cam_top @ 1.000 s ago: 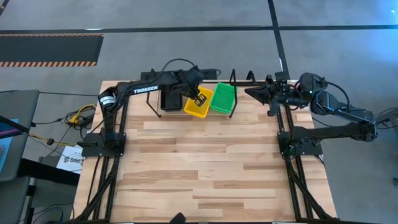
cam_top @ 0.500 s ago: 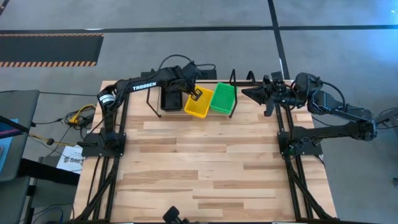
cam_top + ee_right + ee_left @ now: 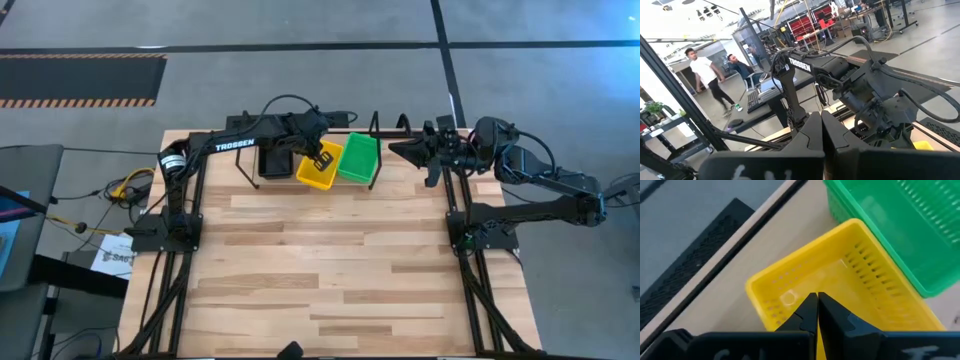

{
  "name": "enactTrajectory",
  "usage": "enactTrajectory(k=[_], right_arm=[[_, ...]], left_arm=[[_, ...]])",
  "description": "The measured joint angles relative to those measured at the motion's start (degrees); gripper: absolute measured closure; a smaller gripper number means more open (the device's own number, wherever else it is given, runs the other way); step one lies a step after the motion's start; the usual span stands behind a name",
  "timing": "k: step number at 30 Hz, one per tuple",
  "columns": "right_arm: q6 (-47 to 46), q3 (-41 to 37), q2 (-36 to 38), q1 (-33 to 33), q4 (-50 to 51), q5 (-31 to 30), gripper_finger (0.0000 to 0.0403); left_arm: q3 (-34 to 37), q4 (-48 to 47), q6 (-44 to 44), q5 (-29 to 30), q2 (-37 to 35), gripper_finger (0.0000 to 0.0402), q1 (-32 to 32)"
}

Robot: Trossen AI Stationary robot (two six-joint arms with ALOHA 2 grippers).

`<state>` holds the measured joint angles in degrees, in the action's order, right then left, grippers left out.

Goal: Stack baskets on shelf by color
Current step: Adjust the bins on the shelf

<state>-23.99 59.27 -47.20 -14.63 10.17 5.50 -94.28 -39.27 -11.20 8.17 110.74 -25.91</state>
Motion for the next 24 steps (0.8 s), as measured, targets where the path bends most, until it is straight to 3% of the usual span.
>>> enactTrajectory(k=[8, 18, 24], right_arm=[[0.0, 0.0, 0.0, 0.0, -0.3, 0.0, 0.0402], [0.0, 0.0, 0.0, 0.9, -0.9, 0.0, 0.0402], [0.0, 0.0, 0.0, 1.8, -0.7, 0.0, 0.0402]], left_arm=[[0.0, -0.2, 1.0, 2.6, 0.0, 0.0401, 0.1], [0.0, -1.9, 1.6, 1.9, 6.8, 0.0401, -0.8], [-1.3, -3.9, 1.7, 6.2, 6.7, 0.0402, -0.7]])
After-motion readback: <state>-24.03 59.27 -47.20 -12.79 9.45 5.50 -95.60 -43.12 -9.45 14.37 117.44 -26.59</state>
